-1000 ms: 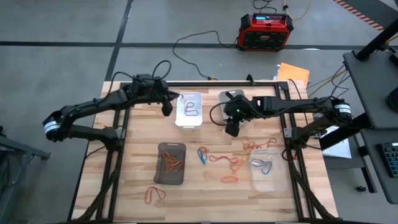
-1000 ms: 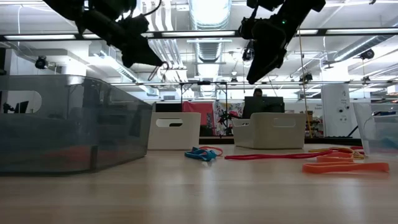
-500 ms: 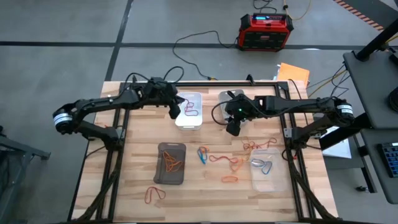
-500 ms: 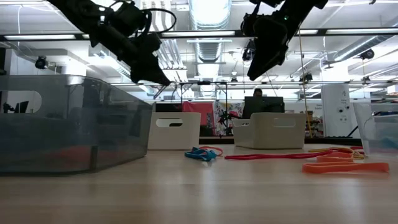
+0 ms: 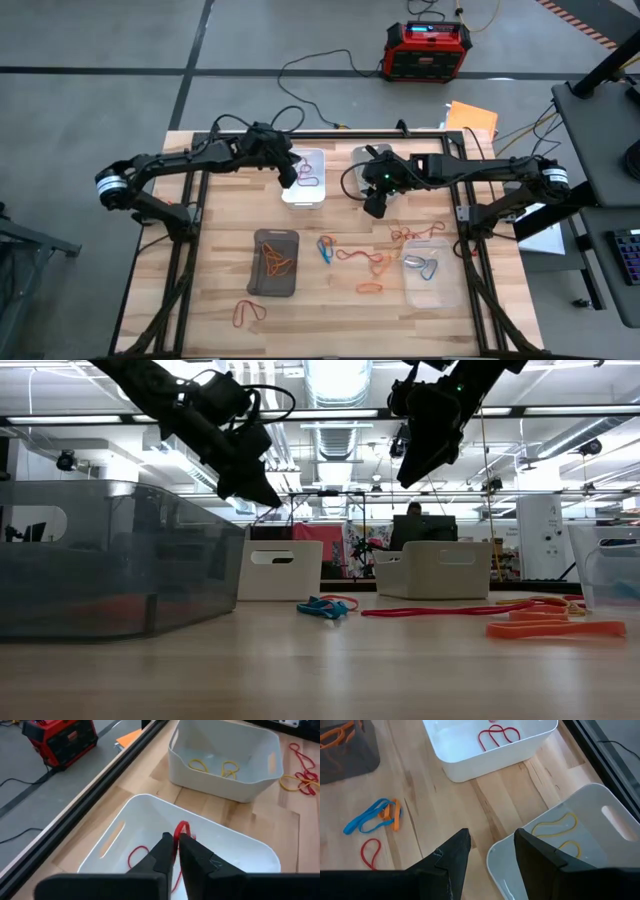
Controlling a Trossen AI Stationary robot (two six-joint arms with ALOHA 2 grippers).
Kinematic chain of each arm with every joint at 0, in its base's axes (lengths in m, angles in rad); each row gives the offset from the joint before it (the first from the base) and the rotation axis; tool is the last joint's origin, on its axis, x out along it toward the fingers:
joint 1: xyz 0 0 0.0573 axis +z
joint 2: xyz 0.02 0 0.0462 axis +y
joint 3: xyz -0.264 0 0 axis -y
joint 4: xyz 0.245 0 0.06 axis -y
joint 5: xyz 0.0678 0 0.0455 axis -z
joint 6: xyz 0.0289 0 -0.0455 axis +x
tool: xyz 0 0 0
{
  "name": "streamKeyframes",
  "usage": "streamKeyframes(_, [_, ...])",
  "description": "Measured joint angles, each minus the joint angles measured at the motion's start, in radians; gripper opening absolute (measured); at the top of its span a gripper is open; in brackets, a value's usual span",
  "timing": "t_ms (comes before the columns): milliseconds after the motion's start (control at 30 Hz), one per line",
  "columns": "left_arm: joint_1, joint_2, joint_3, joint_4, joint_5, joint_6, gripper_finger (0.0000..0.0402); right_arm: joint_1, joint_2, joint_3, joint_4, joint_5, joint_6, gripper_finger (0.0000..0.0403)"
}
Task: Sort rubber bands into baskets
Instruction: Put the red rubber band into the white bin, then put the blue rubber band into the transparent bin
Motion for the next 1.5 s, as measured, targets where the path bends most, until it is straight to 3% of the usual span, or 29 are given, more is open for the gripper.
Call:
streamKeyframes(467, [-0.015,-0.026,0.0,-0.007,0.0,0.011,0.0118,0.0,0.0,0.0,0.004,0.0,0.024,0.0151])
streamKeyframes(767, [-0.142,-0.179,-0.048,-0.012,-0.005,0.066,0.0121,0.065,0.0,0.0,0.049,-0.001,0.119,0.015])
streamKeyframes(967, [-0.275,-0.344,-0.149,-0.008,-0.131,0.07,0.0121,0.159,0.011,0.0,0.126,0.0,0.158,0.015])
streamKeyframes(1167, [-0.392,-0.476,-0.244,0.026,-0.153,0.07,0.0121,0.234,0.075,0.0,0.168,-0.001,0.138,0.015])
streamKeyframes(1500, [-0.447,-0.589,-0.318,0.043,-0.159,0.061,0.0121,0.318,0.194,0.0,0.24,0.0,0.201,0.015])
